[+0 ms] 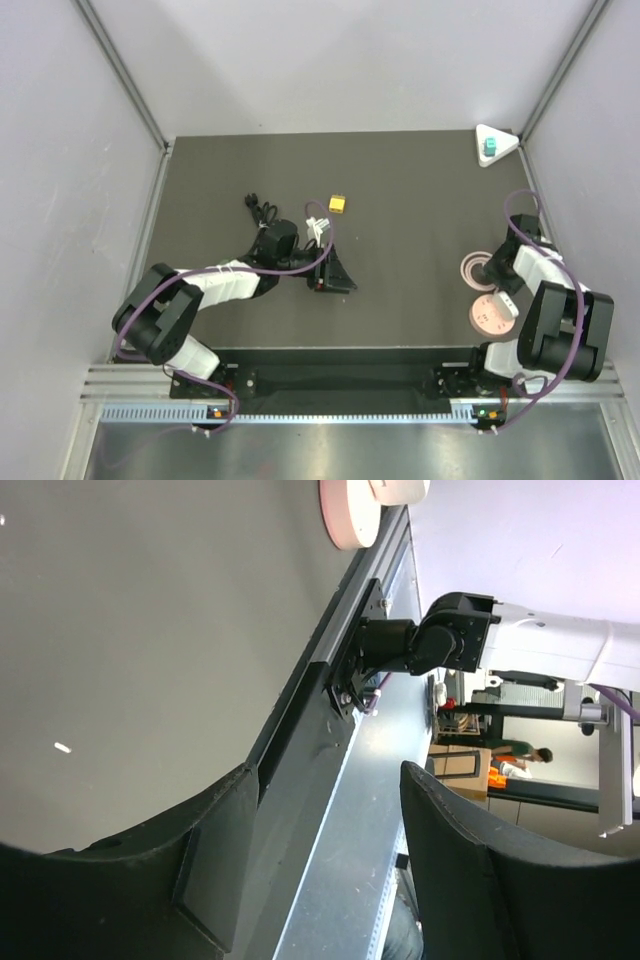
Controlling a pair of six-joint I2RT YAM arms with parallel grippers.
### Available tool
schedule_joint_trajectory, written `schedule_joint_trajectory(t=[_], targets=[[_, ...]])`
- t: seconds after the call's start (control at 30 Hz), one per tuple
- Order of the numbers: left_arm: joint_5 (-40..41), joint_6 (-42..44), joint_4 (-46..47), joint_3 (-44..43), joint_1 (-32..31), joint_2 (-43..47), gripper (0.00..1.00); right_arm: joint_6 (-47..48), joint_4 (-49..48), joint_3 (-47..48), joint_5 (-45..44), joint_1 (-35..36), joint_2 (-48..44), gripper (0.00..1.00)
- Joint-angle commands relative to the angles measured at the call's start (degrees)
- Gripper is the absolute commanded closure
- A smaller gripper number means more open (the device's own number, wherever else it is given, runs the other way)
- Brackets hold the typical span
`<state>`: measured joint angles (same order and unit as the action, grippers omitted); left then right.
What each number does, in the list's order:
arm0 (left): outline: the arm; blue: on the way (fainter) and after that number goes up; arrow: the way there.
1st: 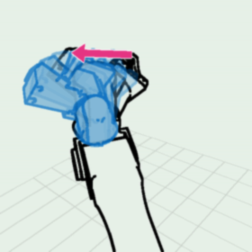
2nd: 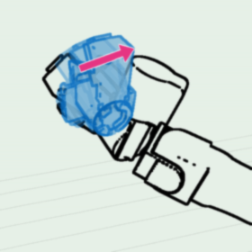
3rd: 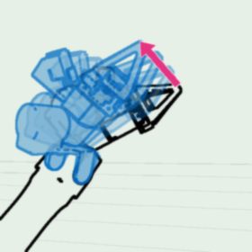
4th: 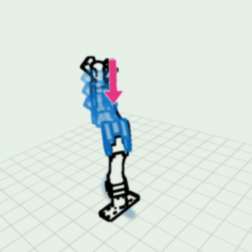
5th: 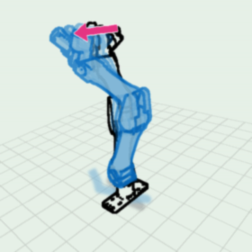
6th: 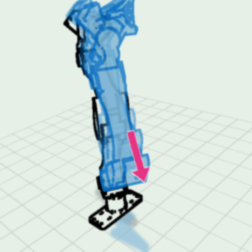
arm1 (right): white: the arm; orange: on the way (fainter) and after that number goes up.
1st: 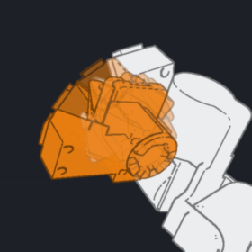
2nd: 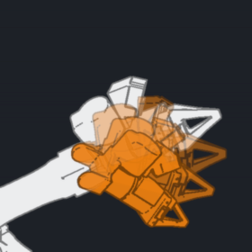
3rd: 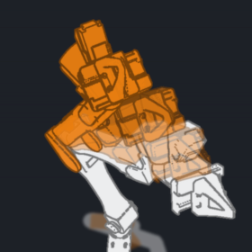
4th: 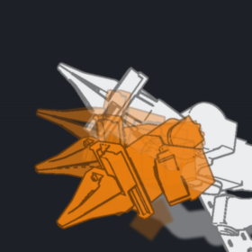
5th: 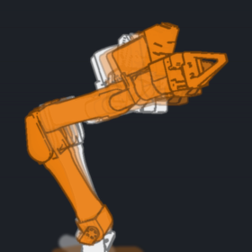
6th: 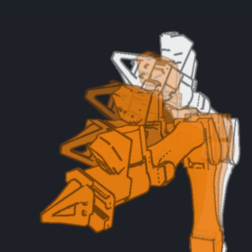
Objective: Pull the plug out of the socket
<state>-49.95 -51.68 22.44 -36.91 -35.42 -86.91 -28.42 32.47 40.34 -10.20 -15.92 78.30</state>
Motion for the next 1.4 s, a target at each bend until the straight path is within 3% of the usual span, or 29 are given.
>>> schedule_joint_trajectory(t=[0.0, 0.1, 0.23, 0.4, 0.57, 0.67, 0.7, 0.77, 0.9, 1.03, 1.17, 1.3, 1.37], targets=[[-1.82, 0.26, 3.50, -2.82, 0.00, -0.01, 0.37, 1.88, -4.60, -0.43, 4.21, 1.76, -0.43, 0.55], [-0.59, 1.58, 1.74, -2.73, 0.00, 0.87, 0.37, 2.06, -5.84, -0.87, 3.78, 7.11, -0.96, 0.64], [0.64, 1.58, 1.47, -1.86, 0.00, 1.48, 0.37, 1.45, -6.37, -0.70, 3.87, 14.06, 0.96, 0.83], [1.44, 0.97, 2.26, -0.89, -0.09, 1.40, 0.37, -0.49, -5.93, -0.17, 3.52, 22.42, 2.38, 0.86], [1.79, 0.35, 2.61, -1.50, -0.26, 0.70, 0.37, 0.91, -3.38, 1.06, 4.56, 22.51, -0.25, 0.78], [2.23, 1.05, 1.65, -3.43, -1.58, -1.06, 0.37, 1.62, -2.06, 1.85, 8.79, 22.78, -2.45, 0.68], [2.66, 1.32, 1.30, -4.92, -2.10, -2.46, 0.37, 1.79, -1.36, 2.55, 8.88, 22.78, -3.58, 0.56], [3.28, 1.84, 0.60, -7.72, -4.39, -4.13, 0.36, 1.97, 1.36, 3.43, 5.73, 22.78, -5.43, 0.43], [4.77, 1.58, 0.94, -12.73, -9.22, -9.66, 0.39, 3.29, 7.67, 8.16, -0.78, 22.69, -10.18, 0.23], [7.14, 1.41, 1.91, -18.54, -14.31, -14.77, 0.46, 1.89, 12.61, 11.43, -1.41, 22.43, -12.12, 0.21], [10.74, 2.63, 2.18, -24.86, -17.48, -18.55, 0.46, -1.28, 16.13, 11.17, -3.16, 21.38, -15.63, 0.21], [14.09, 1.67, -1.51, -31.20, -19.77, -22.93, 0.45, -5.23, 19.91, 11.08, -2.82, 18.74, -20.55, 0.22], [15.32, 3.69, -4.49, -35.05, -21.53, -24.61, 0.51, -6.99, 20.09, 10.99, -0.18, 18.04, -22.40, 0.23]])
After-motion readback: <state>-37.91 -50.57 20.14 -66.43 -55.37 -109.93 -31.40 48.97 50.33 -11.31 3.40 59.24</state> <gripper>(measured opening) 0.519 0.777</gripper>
